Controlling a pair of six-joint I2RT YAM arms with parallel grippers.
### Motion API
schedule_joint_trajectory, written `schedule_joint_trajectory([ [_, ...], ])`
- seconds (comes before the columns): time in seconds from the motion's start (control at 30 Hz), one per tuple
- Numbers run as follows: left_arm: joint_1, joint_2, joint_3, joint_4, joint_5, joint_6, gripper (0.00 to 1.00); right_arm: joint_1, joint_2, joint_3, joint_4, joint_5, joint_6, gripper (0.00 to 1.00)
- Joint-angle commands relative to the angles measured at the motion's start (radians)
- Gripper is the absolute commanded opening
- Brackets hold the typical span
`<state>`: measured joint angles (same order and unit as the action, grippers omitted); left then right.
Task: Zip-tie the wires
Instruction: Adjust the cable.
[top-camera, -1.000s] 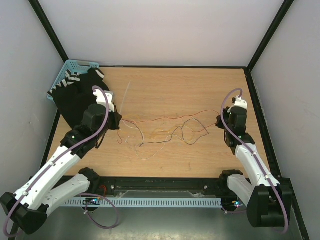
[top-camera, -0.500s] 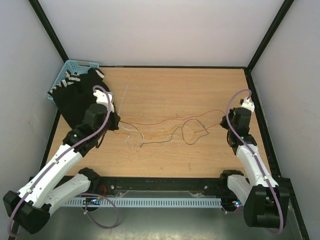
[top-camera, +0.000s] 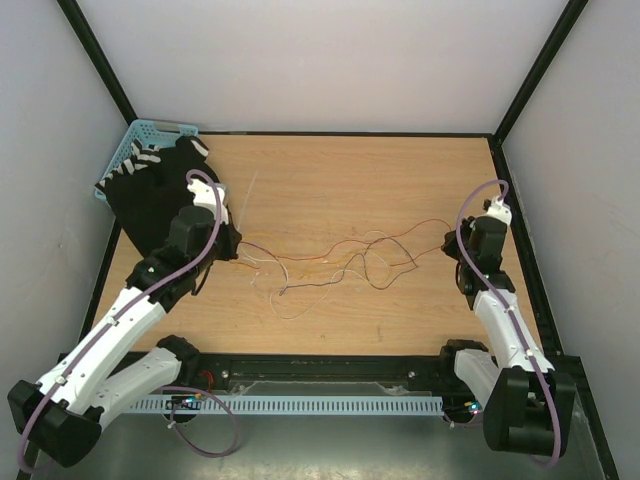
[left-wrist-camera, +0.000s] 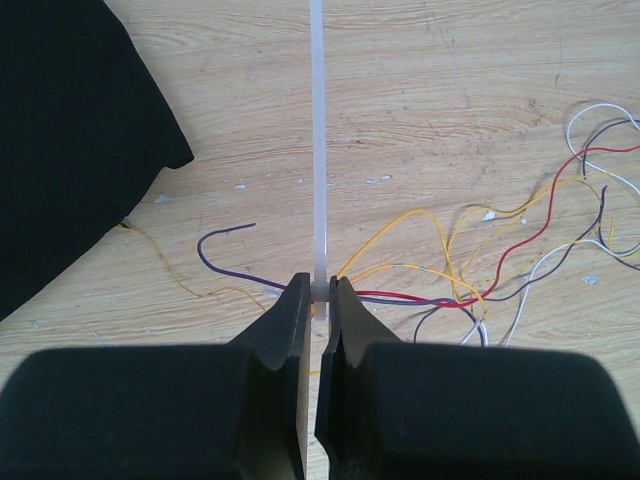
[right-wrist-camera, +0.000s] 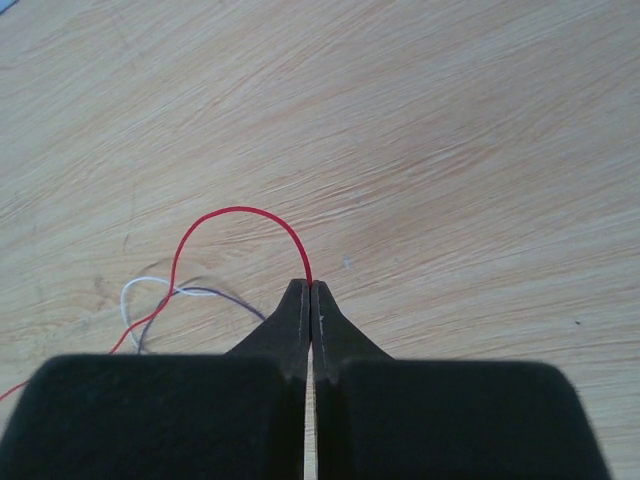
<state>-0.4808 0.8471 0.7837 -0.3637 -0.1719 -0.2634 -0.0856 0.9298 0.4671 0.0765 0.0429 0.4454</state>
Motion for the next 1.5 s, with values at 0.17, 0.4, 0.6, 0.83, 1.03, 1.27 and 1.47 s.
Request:
schedule_joint_trajectory([
  [0.17,0.008,0.011,0.001,0.037,0.046,-0.009,0.00,-0.001,0.023,-0.001,0.133,-0.369,-0.065,0.50],
  [0.4,0.007,0.010,-0.001,0.046,0.082,-0.020,0.00,0.170,-0.027,0.043,0.209,-0.464,-0.089,0.68],
  [0.6,0.007,0.023,-0.006,0.067,0.116,-0.043,0.00,0.441,0.078,0.096,0.372,-0.566,-0.040,0.59],
  [0.83,0.004,0.034,-0.011,0.080,0.144,-0.055,0.00,0.694,0.285,0.170,0.446,-0.560,-0.028,0.57],
  [1.03,0.002,0.022,-0.015,0.081,0.162,-0.054,0.00,0.738,0.427,0.265,0.448,-0.556,-0.120,0.55],
  [1.27,0.001,0.025,-0.018,0.080,0.162,-0.054,0.00,0.767,0.462,0.282,0.506,-0.673,-0.053,0.53],
  [1.47,0.001,0.029,-0.020,0.085,0.161,-0.057,0.00,0.824,0.482,0.292,0.534,-0.723,0.014,0.53],
])
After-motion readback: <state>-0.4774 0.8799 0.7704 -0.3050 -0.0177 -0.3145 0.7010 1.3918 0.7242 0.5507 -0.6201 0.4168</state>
